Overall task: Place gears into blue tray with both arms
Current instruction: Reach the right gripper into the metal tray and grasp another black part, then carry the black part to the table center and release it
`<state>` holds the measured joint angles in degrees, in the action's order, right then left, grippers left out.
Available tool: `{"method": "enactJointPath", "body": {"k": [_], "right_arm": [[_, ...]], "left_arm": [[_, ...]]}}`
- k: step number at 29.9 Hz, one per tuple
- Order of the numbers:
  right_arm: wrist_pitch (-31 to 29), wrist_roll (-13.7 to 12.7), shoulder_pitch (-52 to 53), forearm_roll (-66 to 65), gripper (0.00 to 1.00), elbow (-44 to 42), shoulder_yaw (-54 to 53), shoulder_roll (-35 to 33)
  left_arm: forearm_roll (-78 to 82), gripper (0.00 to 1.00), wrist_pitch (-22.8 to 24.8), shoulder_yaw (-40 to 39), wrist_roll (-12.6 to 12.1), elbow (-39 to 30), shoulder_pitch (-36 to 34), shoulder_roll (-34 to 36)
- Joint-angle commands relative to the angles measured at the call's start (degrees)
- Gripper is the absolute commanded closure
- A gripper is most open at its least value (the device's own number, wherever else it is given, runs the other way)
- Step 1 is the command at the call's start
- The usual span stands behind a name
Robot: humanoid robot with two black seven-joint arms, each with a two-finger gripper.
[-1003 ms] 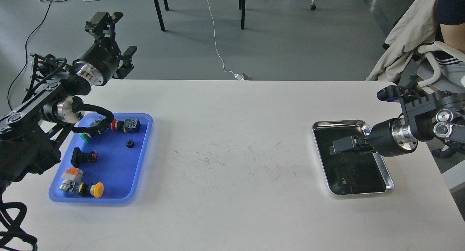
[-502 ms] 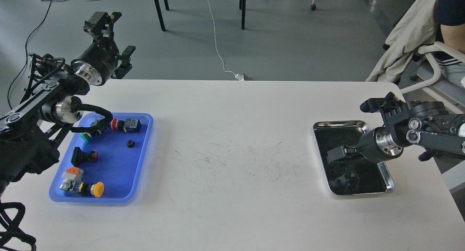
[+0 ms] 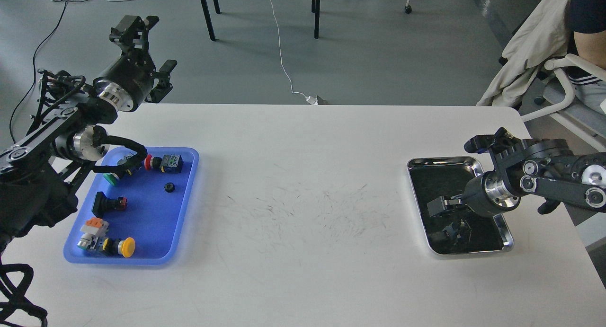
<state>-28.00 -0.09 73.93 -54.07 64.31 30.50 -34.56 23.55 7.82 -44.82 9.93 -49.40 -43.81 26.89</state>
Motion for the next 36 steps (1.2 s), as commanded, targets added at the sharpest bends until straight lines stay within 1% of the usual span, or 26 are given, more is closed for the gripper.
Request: {"method": "enactJointPath", "body": {"k": [1, 2, 3, 4, 10, 14, 19, 21, 25, 29, 32, 33, 36], "right_arm": [[0.0, 0.3, 0.1, -0.7, 0.72, -0.1, 0.0, -0.1], [0.0, 0.4, 0.2, -0.7, 0.75, 0.1, 0.0, -0.2], [0.0, 0.6, 0.2, -0.7, 0.91, 0.1, 0.0, -0.3], [0.0, 0.7, 0.2, -0.8, 0.99, -0.1, 0.0, -0.3], [0.0, 0.6, 1.5, 0.0, 0.99, 0.6, -0.4, -0.5], [0.0, 0.6, 7.0, 1.5, 0.99, 3.4, -1.0, -0.5], [0.0, 1.1, 16.7, 13.2, 0.99, 8.3, -1.3, 0.5], [0.4, 1.3, 19.0, 18.7, 0.99, 8.6, -1.8, 4.0], [5.8, 1.7, 18.8, 23.7, 0.99, 7.2, -2.5, 14.0], [11.2, 3.9, 14.1, 26.6, 0.99, 1.1, -2.9, 26.4], [12.9, 3.9, 10.3, 26.7, 0.99, -3.7, -3.6, 32.8], [13.1, 3.9, 8.9, 26.7, 0.99, -5.6, -3.7, 34.6], [14.1, 3.9, 5.9, 26.7, 0.99, -9.8, -3.8, 34.6]], "left_arm": [[0.1, 0.00, 0.0, 0.1, 0.0, 0.1, 0.0, 0.0], [0.1, 0.00, 0.0, 0.1, 0.0, 0.0, 0.0, 0.0], [0.1, 0.00, 0.0, 0.1, 0.0, 0.1, 0.0, 0.0], [0.1, 0.00, 0.0, 0.1, 0.0, 0.0, 0.0, 0.0], [0.2, 0.00, -0.1, 0.1, 0.0, 0.0, 0.0, 0.0], [0.2, 0.00, 0.0, 0.1, -0.1, 0.1, -0.1, 0.0], [0.3, 0.00, -0.1, 0.1, -0.1, 0.1, -0.3, -0.1], [0.3, 0.00, -0.1, 0.1, -0.1, 0.1, -0.3, -0.2], [0.3, 0.00, -0.2, 0.0, -0.1, 0.1, -0.4, -0.3], [0.3, 0.00, -0.2, 0.0, -0.1, 0.1, -0.4, -0.3], [0.3, 0.00, -0.2, 0.0, -0.1, 0.1, -0.4, -0.2], [0.3, 0.00, -0.3, 0.0, -0.1, 0.1, -0.4, -0.2], [0.3, 0.00, -0.2, 0.0, -0.1, 0.2, -0.4, -0.2]]}}
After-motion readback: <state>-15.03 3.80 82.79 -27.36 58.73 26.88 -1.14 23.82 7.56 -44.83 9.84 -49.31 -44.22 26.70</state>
